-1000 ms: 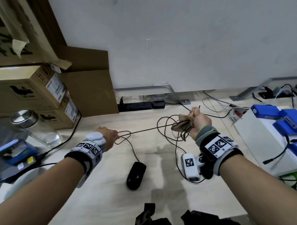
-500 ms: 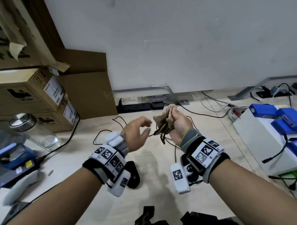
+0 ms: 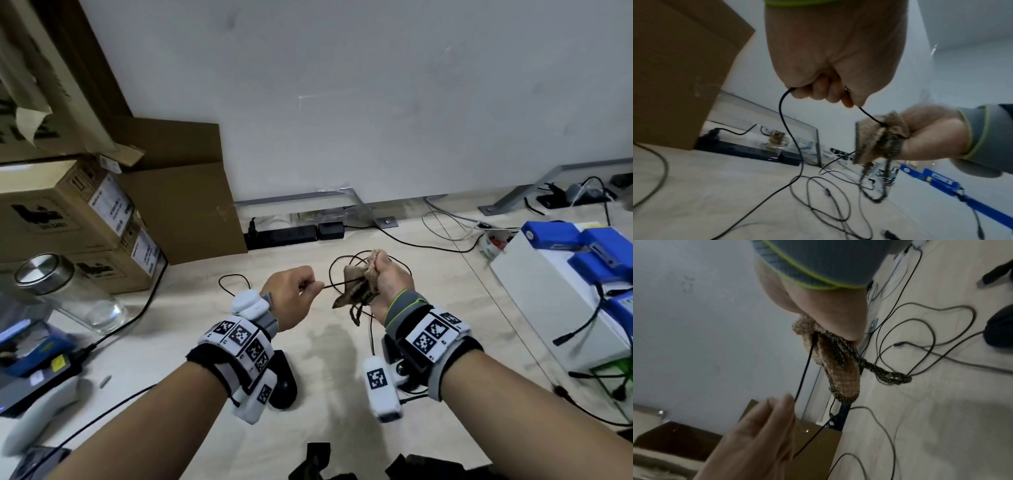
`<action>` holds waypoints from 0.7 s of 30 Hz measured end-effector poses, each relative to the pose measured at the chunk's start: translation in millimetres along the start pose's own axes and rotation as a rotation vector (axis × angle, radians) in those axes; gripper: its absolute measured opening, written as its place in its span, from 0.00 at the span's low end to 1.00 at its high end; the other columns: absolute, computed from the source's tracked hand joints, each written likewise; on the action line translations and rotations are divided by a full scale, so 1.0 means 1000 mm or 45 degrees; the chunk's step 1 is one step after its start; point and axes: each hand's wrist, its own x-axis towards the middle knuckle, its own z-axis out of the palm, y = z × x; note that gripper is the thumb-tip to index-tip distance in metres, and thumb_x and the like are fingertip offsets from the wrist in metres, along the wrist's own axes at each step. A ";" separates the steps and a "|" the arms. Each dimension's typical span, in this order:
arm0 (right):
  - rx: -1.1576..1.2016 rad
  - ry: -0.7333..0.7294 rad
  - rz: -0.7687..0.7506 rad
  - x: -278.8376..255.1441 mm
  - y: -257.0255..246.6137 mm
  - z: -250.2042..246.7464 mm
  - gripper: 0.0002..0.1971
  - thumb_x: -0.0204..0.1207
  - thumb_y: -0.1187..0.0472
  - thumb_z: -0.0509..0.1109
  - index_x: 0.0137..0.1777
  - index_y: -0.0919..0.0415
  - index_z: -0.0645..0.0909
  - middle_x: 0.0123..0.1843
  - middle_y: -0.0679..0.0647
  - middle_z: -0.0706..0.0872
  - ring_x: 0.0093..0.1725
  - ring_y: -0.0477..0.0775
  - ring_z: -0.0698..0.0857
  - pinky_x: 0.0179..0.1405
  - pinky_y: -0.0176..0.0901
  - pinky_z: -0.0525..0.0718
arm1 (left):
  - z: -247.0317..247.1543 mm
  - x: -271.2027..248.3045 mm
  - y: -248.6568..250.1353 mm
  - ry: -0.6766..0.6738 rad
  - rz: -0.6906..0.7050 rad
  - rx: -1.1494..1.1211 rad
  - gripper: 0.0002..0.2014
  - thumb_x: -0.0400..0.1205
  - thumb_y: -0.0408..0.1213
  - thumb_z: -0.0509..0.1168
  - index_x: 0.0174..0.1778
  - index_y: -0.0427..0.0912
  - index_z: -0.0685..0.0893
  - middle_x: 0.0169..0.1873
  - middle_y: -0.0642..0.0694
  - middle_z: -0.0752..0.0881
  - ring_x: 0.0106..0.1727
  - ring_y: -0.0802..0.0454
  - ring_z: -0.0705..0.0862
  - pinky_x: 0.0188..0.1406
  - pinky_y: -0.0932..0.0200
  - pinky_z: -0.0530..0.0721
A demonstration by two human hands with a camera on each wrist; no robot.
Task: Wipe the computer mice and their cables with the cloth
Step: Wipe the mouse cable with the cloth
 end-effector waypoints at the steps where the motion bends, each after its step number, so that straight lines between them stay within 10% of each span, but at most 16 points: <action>1: 0.001 0.019 -0.014 0.001 -0.003 -0.003 0.15 0.87 0.56 0.57 0.38 0.59 0.75 0.26 0.57 0.82 0.23 0.53 0.84 0.28 0.39 0.83 | 0.000 0.000 -0.010 -0.051 -0.016 0.044 0.14 0.82 0.44 0.66 0.32 0.46 0.75 0.22 0.54 0.75 0.31 0.47 0.74 0.31 0.57 0.64; 8: 0.159 0.182 -0.163 0.015 -0.041 -0.024 0.17 0.86 0.63 0.57 0.33 0.60 0.72 0.16 0.50 0.74 0.20 0.55 0.78 0.24 0.37 0.82 | -0.026 0.001 -0.081 -0.334 -0.151 0.617 0.14 0.83 0.54 0.57 0.34 0.52 0.71 0.37 0.49 0.83 0.41 0.46 0.79 0.42 0.51 0.80; 13: 0.192 0.072 -0.190 0.011 -0.049 -0.022 0.15 0.86 0.63 0.59 0.35 0.59 0.73 0.21 0.51 0.76 0.19 0.50 0.82 0.24 0.42 0.84 | -0.044 0.006 -0.090 -0.465 -0.339 1.134 0.13 0.85 0.55 0.52 0.50 0.54 0.78 0.56 0.47 0.83 0.60 0.46 0.76 0.66 0.50 0.69; 17: 0.122 -0.133 -0.197 -0.005 -0.031 -0.005 0.14 0.87 0.60 0.56 0.40 0.61 0.75 0.30 0.54 0.77 0.24 0.47 0.80 0.28 0.37 0.83 | -0.030 0.008 -0.056 -0.105 -0.200 0.569 0.19 0.82 0.49 0.64 0.68 0.50 0.75 0.69 0.46 0.78 0.71 0.44 0.72 0.72 0.49 0.67; 21: 0.069 -0.274 -0.142 -0.017 -0.016 0.013 0.14 0.88 0.59 0.55 0.44 0.63 0.77 0.31 0.56 0.82 0.25 0.50 0.85 0.29 0.42 0.86 | -0.007 0.006 0.007 0.076 -0.074 -0.189 0.04 0.80 0.39 0.67 0.49 0.49 0.80 0.42 0.55 0.86 0.44 0.58 0.84 0.47 0.58 0.80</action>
